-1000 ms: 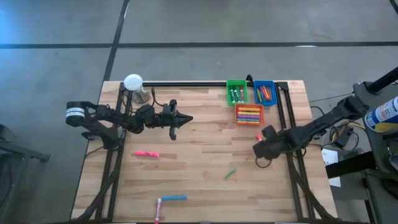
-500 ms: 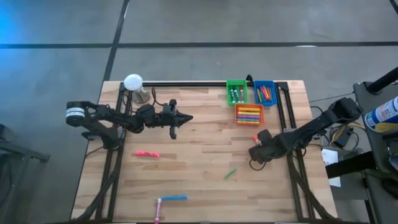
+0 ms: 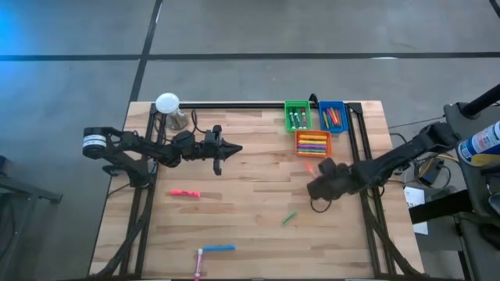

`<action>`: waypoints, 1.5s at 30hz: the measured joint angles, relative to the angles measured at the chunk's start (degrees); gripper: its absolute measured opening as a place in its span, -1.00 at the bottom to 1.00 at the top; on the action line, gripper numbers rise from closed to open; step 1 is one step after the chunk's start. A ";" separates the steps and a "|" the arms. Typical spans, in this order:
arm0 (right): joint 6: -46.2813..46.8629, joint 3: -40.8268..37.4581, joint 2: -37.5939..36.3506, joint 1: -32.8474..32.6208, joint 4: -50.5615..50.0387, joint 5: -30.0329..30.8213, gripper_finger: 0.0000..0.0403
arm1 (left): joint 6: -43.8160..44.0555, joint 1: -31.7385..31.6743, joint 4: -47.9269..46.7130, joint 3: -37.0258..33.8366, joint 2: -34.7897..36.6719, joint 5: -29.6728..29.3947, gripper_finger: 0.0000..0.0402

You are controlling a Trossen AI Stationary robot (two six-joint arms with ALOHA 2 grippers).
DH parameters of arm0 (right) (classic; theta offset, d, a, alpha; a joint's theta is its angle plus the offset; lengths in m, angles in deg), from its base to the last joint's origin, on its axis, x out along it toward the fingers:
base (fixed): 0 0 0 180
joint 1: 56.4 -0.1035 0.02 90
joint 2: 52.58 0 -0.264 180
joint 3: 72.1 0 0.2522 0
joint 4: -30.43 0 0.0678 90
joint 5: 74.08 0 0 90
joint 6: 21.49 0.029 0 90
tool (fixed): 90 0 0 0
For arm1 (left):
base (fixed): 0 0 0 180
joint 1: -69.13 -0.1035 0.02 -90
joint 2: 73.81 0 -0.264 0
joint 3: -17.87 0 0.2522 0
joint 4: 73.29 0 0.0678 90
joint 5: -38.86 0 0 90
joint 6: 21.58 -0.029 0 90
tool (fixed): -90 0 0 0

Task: Pick & Place Markers
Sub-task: Put the orange marker pen into the green bin, then put the pink highlighter pen into the orange bin

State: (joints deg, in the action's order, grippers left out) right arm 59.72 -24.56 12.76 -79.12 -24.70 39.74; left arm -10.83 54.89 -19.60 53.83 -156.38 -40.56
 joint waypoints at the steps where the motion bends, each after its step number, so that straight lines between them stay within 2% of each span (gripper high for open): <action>1: -1.83 1.13 -0.98 1.02 0.02 3.12 -0.61 | -0.43 0.01 -0.31 -0.02 0.00 -0.01 -1.00; 3: -6.51 3.31 -2.57 4.85 0.24 8.52 -0.60 | -1.25 0.02 -0.57 -0.08 0.00 -0.01 -1.00; 5: -12.30 5.70 -3.43 11.33 0.14 11.92 -0.61 | -1.98 0.02 -0.45 -0.07 -0.02 -0.01 -1.00; 9: -27.85 10.63 -3.05 29.25 3.74 12.31 -0.64 | -2.17 0.02 -0.43 -0.07 -0.02 -0.01 -1.00; 11: -37.72 12.56 -1.53 39.43 9.15 8.26 -0.64 | -2.17 0.02 -0.43 -0.07 -0.02 0.00 -1.00; 13: -45.09 14.09 0.86 49.10 14.85 1.22 -0.62 | -2.17 0.02 -0.44 -0.07 -0.02 0.01 -1.00; 16: -49.90 15.62 6.48 60.88 20.40 -9.63 -0.62 | -2.17 0.02 -0.45 -0.07 -0.02 0.01 -1.00; 18: -51.41 16.59 11.02 65.41 21.88 -13.94 -0.62 | -2.17 0.02 -0.51 -0.07 -0.02 0.03 -1.00; 21: -52.21 18.68 18.00 68.35 22.29 -16.34 -0.62 | -2.20 0.02 -0.76 -0.07 -0.02 0.04 -1.00; 25: -52.47 23.16 26.52 68.54 21.78 -17.03 -0.60 | -2.70 0.02 -1.11 -0.07 -0.02 0.04 -1.00; 31: -52.24 30.65 35.77 68.42 14.56 -17.12 -0.61 | -2.96 0.02 -2.15 -0.07 -0.02 0.05 -1.00; 38: -52.71 35.62 40.66 67.36 9.77 -18.04 -0.47 | -3.01 0.02 -2.48 -0.07 -0.02 0.84 -1.00; 45: -53.27 35.32 38.26 66.62 9.06 -17.84 -0.28 | -0.33 0.02 -3.75 -0.07 -0.03 0.82 -1.00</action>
State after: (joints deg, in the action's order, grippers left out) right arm 6.45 10.76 51.02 -12.49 -15.64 21.90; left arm -11.17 54.91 -23.35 53.76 -156.40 -39.74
